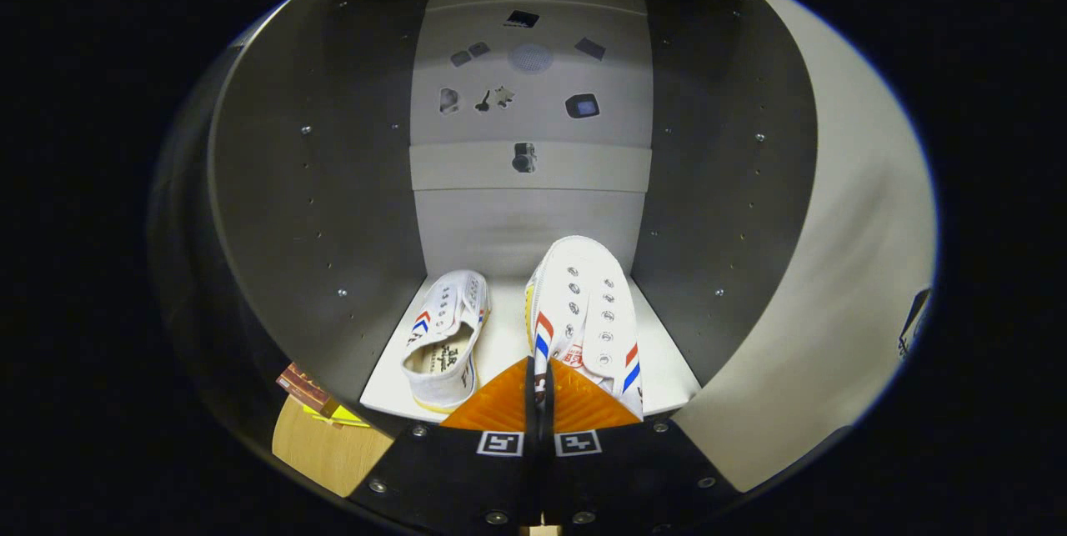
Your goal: Open the shoe cabinet door, grab the shoes and put them into the shoe cabinet, then close the shoe cabinet door.
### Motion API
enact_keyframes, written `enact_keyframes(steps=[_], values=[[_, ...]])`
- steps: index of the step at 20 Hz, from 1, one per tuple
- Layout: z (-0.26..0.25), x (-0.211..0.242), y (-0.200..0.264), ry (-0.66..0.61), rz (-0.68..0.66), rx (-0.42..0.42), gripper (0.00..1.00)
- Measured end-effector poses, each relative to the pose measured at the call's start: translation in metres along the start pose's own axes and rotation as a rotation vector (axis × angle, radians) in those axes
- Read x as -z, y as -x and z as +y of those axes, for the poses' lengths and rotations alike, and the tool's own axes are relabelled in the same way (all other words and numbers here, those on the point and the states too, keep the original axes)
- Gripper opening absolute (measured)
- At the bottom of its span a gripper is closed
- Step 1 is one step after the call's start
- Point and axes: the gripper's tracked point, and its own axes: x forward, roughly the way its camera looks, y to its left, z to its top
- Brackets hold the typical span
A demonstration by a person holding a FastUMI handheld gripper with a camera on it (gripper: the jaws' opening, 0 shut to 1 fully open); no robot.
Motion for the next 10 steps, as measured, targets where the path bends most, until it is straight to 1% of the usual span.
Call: enact_keyframes(steps=[5,10], values=[[0.008,-0.006,-0.044,0.019,0.053,-0.006,0.0],[0.01,0.012,-0.088,0.046,0.125,0.005,0.0]])
